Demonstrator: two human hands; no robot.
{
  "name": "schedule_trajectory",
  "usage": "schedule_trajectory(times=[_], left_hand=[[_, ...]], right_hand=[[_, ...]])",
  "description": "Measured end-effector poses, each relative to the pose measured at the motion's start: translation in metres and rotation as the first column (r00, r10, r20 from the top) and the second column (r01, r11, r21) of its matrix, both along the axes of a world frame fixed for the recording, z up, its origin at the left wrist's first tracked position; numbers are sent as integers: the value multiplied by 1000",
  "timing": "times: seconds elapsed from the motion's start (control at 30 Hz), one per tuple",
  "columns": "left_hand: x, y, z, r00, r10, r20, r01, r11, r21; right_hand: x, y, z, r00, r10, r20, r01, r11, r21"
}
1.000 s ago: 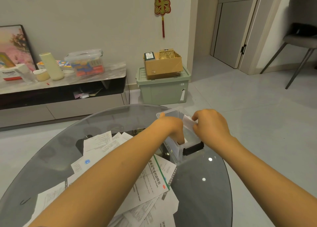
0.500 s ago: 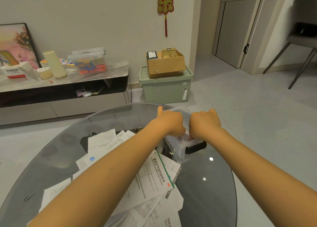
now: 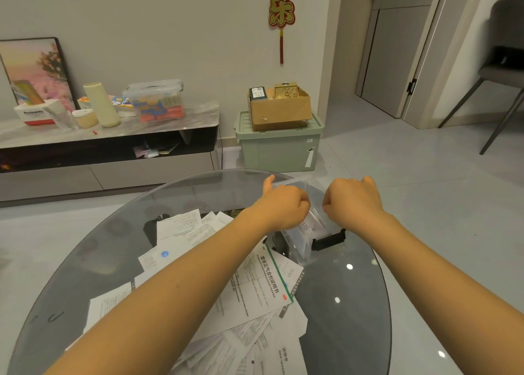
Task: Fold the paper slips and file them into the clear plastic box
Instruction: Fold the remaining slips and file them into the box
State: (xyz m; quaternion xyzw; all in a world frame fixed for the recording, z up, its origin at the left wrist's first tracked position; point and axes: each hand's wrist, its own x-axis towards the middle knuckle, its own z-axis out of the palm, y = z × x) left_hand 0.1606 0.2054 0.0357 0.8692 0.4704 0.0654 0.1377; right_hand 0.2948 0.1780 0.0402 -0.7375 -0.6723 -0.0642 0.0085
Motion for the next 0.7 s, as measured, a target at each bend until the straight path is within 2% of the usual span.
schedule_trajectory(times=[0.13, 0.33, 0.57, 0.7], left_hand=[[-7, -14, 11, 997, 39, 71, -44, 997, 63], [-31, -71, 31, 990, 100, 96, -110, 989, 101], [-75, -145, 2, 966, 227, 125, -237, 968, 79], [-97, -175, -25, 943, 309, 120, -316, 948, 42]], right_hand=[[-3, -17, 10, 995, -5, -103, 14, 997, 82], [-29, -71, 26, 952, 101, -289, -54, 985, 165], [-72, -128, 7, 876, 201, -438, -161, 979, 126], [-89, -146, -18, 873, 235, -427, -234, 971, 55]])
